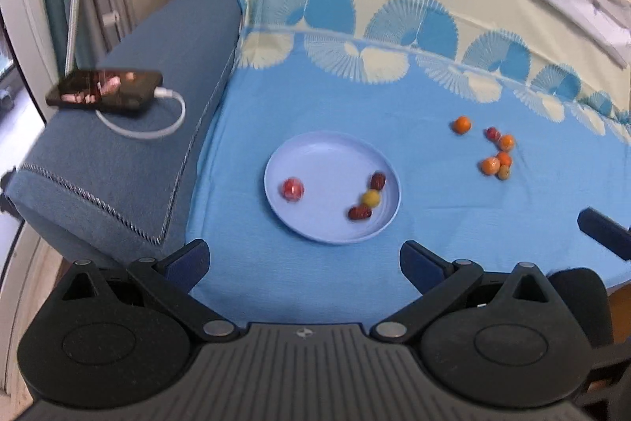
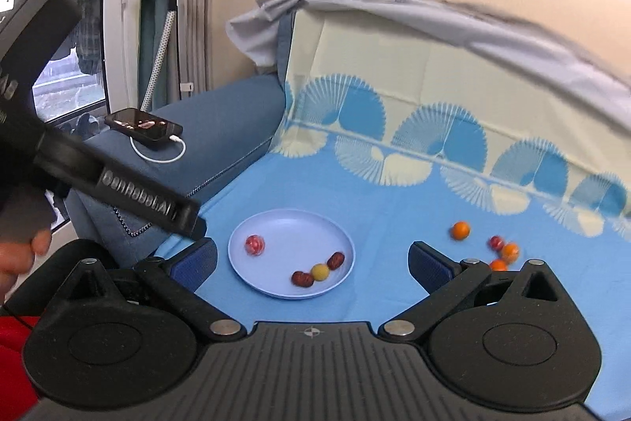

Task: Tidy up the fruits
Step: 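Lift both tools away from the plate, then grasp a wrapped orange fruit with the left tool while the right tool grasps a yellow fruit, then carry the wrapped orange fruit and yellow fruit toward the plate with both tools, then lower both fruits onto the plate and open both tools, then lift both tools and move them back toward the remaining fruits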

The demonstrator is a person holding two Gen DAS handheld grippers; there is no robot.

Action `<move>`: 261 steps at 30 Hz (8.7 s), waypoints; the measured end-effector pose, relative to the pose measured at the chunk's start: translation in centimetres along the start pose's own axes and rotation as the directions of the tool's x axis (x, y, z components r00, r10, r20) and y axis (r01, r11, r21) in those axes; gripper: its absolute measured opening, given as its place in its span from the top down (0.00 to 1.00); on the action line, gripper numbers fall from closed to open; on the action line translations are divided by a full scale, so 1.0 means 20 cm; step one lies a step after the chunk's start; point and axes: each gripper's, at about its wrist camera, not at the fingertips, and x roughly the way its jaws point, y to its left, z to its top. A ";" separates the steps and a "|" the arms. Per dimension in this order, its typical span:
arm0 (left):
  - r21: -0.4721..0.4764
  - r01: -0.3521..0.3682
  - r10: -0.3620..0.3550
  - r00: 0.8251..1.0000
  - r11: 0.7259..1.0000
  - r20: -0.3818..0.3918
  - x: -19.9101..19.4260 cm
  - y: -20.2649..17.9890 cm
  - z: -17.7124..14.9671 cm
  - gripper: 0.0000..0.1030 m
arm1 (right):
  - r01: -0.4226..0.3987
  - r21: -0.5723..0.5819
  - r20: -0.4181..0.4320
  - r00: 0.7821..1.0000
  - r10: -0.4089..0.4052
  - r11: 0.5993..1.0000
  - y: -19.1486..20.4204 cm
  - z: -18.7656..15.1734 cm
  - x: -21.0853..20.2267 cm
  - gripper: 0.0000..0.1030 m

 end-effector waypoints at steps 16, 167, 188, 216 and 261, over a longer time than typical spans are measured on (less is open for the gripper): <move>-0.013 0.015 -0.014 0.998 1.000 0.066 -0.12 0.03 -0.04 0.00 | 0.019 -0.040 0.027 0.999 -0.018 0.999 0.05 0.00 -0.07 0.01; 0.073 0.086 -0.081 0.994 0.994 -0.067 0.14 -0.06 -0.02 0.63 | 0.107 0.111 0.003 0.994 -0.108 0.988 -0.15 -0.08 0.05 0.71; -0.012 0.046 -0.047 0.996 0.999 -0.081 0.39 0.14 0.22 0.63 | 0.060 0.086 -0.084 0.995 -0.053 0.994 -0.10 -0.03 0.38 0.71; 0.133 0.018 0.014 0.972 0.991 -0.236 1.27 0.06 0.43 0.63 | -0.051 0.025 -0.313 0.948 0.056 0.998 -0.06 -0.09 1.33 0.71; 0.124 -0.112 0.121 0.990 0.986 -0.076 0.17 -0.07 -0.03 0.00 | 0.030 0.148 -0.100 0.995 -0.016 0.989 -0.02 -0.03 0.18 0.01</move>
